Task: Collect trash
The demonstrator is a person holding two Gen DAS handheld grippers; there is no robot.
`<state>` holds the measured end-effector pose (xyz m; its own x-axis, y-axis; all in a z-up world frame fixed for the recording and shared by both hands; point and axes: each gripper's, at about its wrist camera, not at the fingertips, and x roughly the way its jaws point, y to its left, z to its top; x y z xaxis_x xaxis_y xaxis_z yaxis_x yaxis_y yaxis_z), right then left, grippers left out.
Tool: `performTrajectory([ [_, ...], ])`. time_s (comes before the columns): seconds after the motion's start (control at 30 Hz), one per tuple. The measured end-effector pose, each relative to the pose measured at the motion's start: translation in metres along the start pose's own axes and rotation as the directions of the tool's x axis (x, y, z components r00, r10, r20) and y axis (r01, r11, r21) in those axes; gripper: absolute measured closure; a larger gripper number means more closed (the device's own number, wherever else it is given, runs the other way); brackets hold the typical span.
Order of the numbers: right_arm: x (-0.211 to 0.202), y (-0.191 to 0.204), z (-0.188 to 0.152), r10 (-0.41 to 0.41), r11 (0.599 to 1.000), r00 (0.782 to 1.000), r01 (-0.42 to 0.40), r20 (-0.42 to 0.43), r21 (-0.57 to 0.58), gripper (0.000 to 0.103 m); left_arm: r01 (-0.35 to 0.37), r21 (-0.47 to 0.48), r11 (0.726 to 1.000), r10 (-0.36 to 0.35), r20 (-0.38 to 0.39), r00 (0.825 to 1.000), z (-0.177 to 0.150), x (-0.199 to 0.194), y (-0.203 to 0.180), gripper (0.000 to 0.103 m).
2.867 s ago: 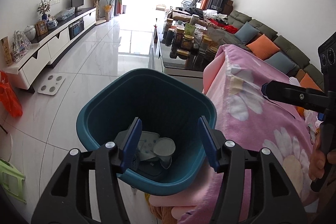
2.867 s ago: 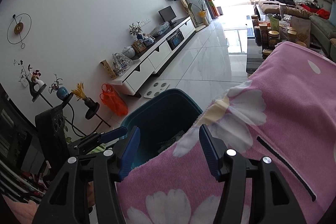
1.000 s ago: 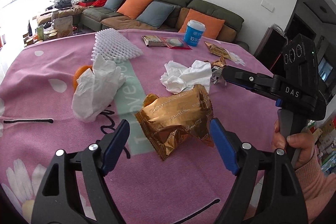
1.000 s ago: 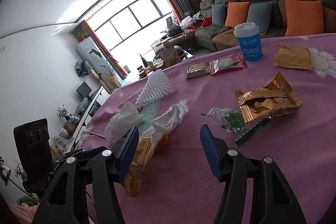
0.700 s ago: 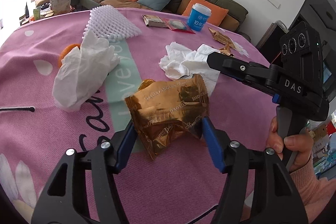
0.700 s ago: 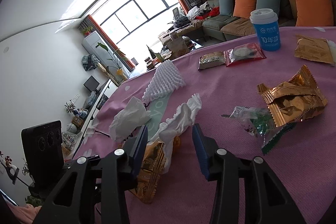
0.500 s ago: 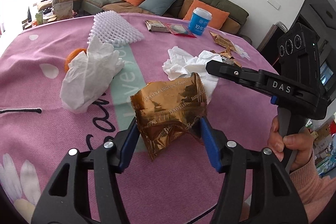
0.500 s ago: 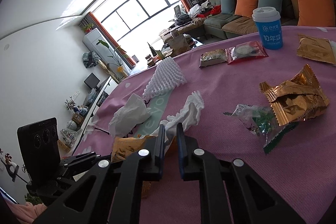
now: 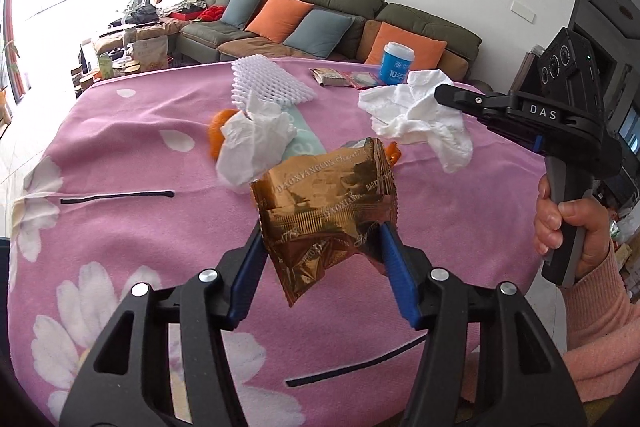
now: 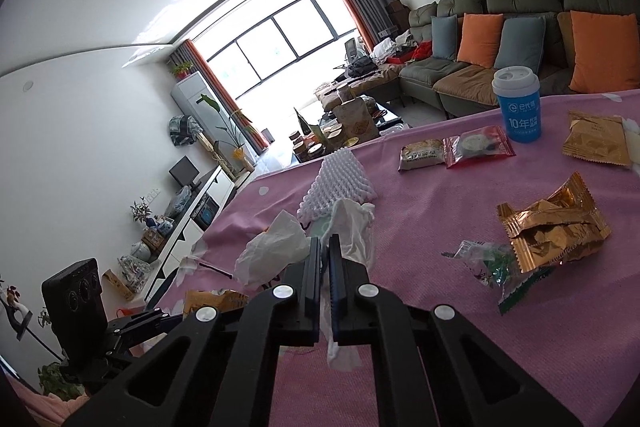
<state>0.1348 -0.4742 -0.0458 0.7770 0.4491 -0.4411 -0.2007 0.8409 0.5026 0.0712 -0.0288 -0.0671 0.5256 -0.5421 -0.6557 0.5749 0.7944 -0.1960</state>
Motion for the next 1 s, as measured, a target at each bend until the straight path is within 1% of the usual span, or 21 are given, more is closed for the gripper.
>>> performTrajectory([
  [0.27,0.001,0.034,0.006,0.055,0.997,0.998,-0.055,0.009,-0.059,0.1,-0.072,-0.043,0.997,0.073,0.032,0.997,-0.01,-0.029,0.025,0.047],
  [0.47,0.017,0.059,0.003,0.112,0.99,0.993,-0.114,-0.027,-0.084,0.1,-0.109,-0.073,0.991,0.112,0.046,0.993,-0.021,-0.05,0.039,0.047],
  [0.77,0.044,0.095,-0.007,0.203,0.97,0.975,-0.213,-0.092,-0.116,0.1,-0.166,-0.114,0.979,0.173,0.058,0.983,-0.032,-0.074,0.055,0.047],
  [1.0,0.063,0.123,-0.012,0.25,0.953,0.958,-0.269,-0.141,-0.138,0.1,-0.205,-0.141,0.969,0.216,0.062,0.975,-0.036,-0.086,0.065,0.047],
])
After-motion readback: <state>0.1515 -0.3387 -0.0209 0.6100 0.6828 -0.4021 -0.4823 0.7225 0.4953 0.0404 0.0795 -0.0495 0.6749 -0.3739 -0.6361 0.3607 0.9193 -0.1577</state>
